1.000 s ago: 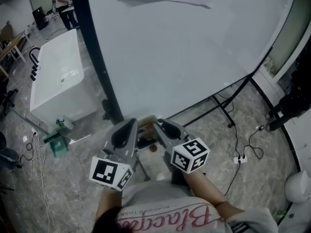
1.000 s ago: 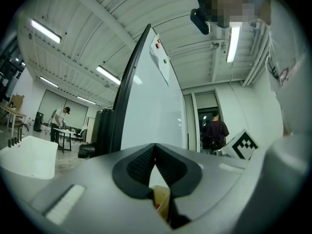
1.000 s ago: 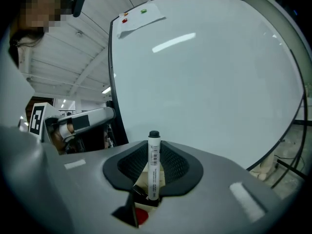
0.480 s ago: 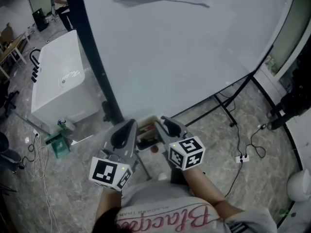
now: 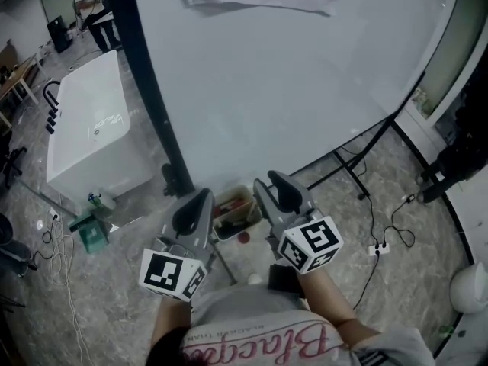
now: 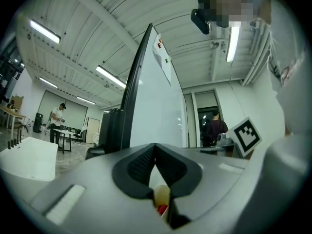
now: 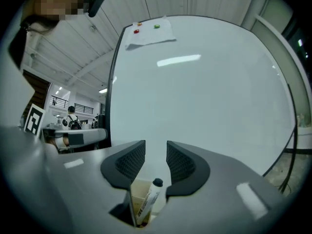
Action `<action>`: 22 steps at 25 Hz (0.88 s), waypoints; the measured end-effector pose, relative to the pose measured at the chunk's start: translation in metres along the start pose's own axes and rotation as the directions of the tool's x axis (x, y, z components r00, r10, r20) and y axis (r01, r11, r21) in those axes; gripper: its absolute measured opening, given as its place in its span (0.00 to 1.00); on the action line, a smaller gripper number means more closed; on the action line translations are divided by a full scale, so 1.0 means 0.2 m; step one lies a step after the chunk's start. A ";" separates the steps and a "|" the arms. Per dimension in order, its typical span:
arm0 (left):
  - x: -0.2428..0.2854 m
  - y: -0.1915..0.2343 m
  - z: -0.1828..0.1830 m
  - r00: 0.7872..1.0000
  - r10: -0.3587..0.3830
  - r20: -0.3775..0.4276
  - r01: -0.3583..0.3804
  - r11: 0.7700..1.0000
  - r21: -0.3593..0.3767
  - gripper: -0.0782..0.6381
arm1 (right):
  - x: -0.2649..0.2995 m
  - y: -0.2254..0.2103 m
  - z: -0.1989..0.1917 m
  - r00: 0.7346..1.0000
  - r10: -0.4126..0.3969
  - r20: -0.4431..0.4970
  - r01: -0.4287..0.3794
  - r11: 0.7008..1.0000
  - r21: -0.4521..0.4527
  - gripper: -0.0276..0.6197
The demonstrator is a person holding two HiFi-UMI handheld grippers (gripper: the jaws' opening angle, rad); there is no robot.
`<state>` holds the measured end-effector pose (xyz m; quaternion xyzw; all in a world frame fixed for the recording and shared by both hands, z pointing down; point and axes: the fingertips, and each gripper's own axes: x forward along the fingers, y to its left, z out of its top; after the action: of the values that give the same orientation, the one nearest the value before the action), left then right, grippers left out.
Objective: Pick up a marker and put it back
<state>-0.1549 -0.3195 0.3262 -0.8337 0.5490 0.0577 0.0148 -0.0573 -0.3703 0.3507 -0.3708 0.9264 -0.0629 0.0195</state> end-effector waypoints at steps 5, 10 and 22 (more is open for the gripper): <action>0.01 -0.02 0.02 1.000 -0.025 0.019 0.025 1.000 -0.008 0.11 | -0.13 -0.02 0.14 0.998 -0.031 0.062 0.034 0.998 -0.046 0.21; 0.02 -0.04 0.05 0.998 -0.044 0.042 0.044 0.999 -0.010 0.11 | -0.21 -0.04 0.17 0.996 -0.048 0.069 0.051 0.998 -0.046 0.05; 0.01 -0.08 0.06 0.996 -0.063 0.059 0.064 0.998 -0.021 0.11 | -0.25 0.00 0.07 0.999 -0.028 -0.028 0.026 0.995 -0.096 0.04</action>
<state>-0.1408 -0.3146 0.3135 -0.8488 0.5209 0.0875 0.0231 -0.0202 -0.3363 0.3363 -0.3828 0.9234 -0.0243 -0.0129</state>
